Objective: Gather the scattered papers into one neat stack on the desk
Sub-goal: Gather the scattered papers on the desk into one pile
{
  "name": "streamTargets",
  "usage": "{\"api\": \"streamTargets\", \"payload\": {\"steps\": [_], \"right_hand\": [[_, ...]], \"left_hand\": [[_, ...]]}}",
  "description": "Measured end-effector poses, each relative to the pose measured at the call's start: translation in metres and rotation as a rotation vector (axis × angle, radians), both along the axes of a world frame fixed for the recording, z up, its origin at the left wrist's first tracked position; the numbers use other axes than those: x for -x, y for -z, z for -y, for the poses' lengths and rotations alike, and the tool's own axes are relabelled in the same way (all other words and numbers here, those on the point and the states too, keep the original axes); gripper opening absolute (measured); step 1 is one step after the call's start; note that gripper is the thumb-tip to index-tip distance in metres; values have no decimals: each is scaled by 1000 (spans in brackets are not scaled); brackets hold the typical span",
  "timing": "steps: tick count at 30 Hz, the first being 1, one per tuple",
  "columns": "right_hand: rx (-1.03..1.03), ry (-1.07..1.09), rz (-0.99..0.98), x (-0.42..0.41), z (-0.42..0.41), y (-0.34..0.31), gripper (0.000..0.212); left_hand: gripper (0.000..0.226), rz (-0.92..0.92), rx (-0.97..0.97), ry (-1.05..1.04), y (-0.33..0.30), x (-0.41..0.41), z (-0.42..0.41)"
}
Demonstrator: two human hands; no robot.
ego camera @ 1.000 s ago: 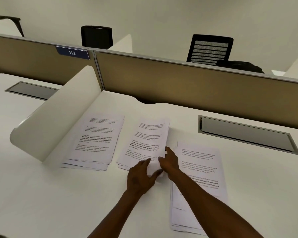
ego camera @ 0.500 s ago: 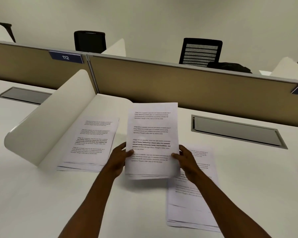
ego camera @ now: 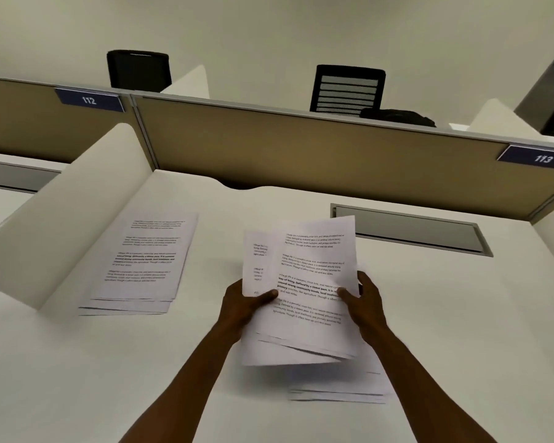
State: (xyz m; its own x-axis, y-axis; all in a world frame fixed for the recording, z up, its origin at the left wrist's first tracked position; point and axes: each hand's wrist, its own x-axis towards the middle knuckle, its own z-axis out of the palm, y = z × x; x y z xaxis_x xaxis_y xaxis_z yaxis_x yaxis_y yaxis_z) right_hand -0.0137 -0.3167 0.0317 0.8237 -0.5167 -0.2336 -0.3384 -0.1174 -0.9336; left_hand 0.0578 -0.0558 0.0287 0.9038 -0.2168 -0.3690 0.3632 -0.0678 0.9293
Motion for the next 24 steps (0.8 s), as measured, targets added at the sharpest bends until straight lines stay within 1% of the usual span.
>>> {"api": "streamTargets", "payload": {"steps": [2,4,6,8,10,13,16,20,21,23,24], "right_hand": [[-94,35,20,11,18,-3,42],[-166,83,25,20,35,-5,41],[-217,132,31,29,53,-9,42],[-244,170,47,39,71,-15,42],[-284,207,88,49,90,-23,41],[-365,257,157,62,118,-31,43],[-431,257,168,70,133,-35,44],[-378,189,128,70,123,-30,30],[-362,165,116,68,118,-25,30],[-311,120,76,63,104,-13,33],[-276,95,56,60,97,-7,35]], "left_hand": [[50,-23,43,11,2,8,12],[41,-59,64,26,6,13,22],[38,-95,69,62,10,17,32],[38,-110,19,105,16,20,40],[38,-98,-80,138,22,24,47],[43,-38,-186,179,29,31,58],[48,21,-318,151,34,36,64],[54,104,-465,105,36,39,67],[59,122,-514,85,36,39,68],[75,124,-616,48,37,39,67],[81,112,-634,34,37,40,66]]}}
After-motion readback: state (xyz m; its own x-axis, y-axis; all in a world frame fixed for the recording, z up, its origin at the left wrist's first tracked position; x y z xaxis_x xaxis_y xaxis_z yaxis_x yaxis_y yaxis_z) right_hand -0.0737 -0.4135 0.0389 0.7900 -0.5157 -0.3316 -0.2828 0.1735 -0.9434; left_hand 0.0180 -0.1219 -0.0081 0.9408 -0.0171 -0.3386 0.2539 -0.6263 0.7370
